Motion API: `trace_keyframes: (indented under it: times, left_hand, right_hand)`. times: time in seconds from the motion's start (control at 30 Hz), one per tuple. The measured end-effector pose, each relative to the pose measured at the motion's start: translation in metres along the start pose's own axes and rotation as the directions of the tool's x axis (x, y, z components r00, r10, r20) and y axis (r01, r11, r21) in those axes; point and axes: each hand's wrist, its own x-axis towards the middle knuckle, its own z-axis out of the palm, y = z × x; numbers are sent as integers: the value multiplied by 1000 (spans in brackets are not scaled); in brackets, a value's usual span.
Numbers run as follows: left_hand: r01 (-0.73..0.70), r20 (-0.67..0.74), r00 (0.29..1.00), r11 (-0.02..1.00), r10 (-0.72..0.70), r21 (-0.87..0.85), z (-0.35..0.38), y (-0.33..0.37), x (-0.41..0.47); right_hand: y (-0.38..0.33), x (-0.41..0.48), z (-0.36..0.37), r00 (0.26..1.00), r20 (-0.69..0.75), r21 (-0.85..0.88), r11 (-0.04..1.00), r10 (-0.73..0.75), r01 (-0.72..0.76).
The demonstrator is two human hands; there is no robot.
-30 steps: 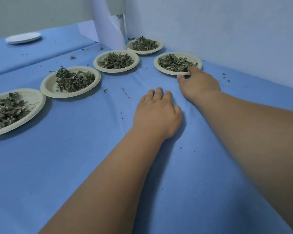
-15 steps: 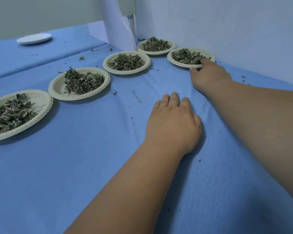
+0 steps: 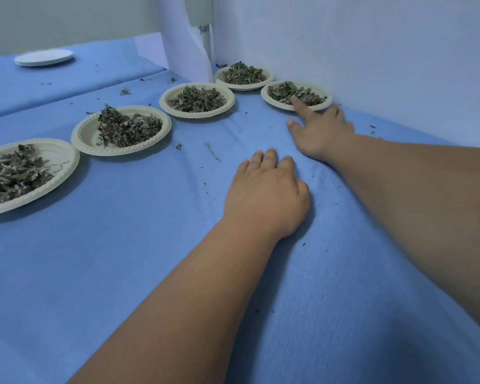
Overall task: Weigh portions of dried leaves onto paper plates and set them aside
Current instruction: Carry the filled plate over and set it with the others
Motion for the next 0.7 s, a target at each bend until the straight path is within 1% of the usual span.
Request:
trace_keyframes:
  times: [0.1,0.17,0.3,0.47,0.6,0.7]
  left_hand:
    - [-4,-12,1000,1000,4,1,1,-1,1]
    - [-6,-10,1000,1000,6,3,1,-1,2]
    - [-4,9,1000,1000,4,-14,3,-2,1]
    - [-20,4,1000,1000,20,4,4,-1,2]
    - [0,12,1000,1000,0,4,4,-1,2]
    - [12,22,1000,1000,-12,-17,4,0,3]
  right_hand:
    - [-1,0,5,997,-35,-35,997,-66,65]
    - [-2,3,5,996,-9,-38,995,-89,89]
    - [-2,5,4,999,32,-30,999,-25,26]
    - [-2,3,2,999,46,-16,1000,-16,17]
    - [-1,-7,3,999,27,-7,1000,24,-23]
    - [5,-31,2,998,66,-20,1000,20,-18]
